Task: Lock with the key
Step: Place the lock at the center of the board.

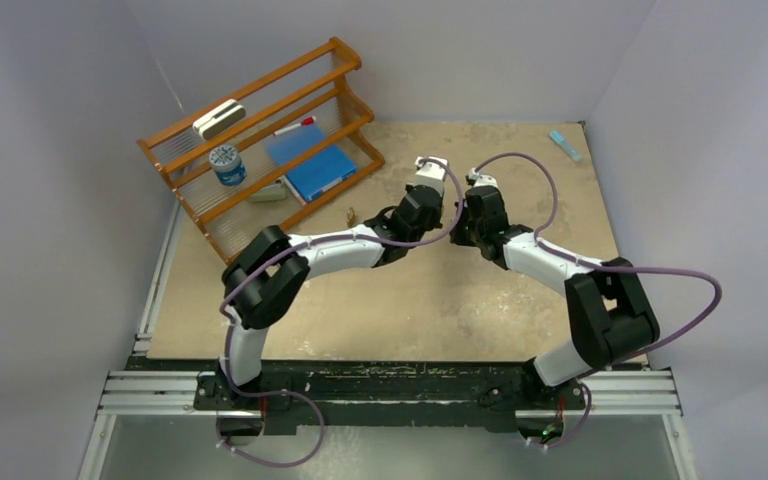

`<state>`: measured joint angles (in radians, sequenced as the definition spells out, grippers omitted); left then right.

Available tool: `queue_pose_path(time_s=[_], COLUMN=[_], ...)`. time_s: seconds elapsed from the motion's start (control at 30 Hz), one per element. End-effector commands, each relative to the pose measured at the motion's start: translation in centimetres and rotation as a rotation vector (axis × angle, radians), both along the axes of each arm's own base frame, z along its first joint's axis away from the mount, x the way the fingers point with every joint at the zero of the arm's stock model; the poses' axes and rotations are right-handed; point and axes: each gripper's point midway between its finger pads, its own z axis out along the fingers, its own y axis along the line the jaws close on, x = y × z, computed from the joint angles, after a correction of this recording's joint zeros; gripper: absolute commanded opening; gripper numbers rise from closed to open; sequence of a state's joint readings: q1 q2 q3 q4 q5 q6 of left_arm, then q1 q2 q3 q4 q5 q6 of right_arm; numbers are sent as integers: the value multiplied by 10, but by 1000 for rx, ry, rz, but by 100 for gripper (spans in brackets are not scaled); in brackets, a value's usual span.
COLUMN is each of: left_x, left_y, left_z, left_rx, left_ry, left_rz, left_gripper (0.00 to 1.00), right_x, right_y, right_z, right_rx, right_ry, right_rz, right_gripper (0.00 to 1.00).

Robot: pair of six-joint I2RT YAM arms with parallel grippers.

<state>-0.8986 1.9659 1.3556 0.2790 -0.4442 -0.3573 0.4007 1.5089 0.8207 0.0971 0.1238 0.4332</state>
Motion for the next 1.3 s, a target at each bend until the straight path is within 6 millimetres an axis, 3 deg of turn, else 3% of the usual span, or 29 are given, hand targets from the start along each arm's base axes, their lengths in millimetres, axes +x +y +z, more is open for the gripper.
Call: queue_pose_path(time_s=[0.0,0.33,0.57,1.0,1.27], left_x=[17,21,18,12,13], left_y=[-4,2,-3,-12,-14], left_z=[26,-5,-22,-34,-37], left_rx=[-26,49,44,57,69], left_ry=[-48,-14,26,57,62], left_rz=[113,217,203,183,180], left_gripper=[0,0,0,0,0], right_x=[18,27,32,41,43], right_y=[4,-4,11,16,7], right_z=[15,1,-5,-16,-23], right_rx=[71,147,231,286,304], right_ry=[-36,-1,21,46,64], right_rz=[-18,-47,-9,-30,-64], right_gripper=[0,0,0,0,0])
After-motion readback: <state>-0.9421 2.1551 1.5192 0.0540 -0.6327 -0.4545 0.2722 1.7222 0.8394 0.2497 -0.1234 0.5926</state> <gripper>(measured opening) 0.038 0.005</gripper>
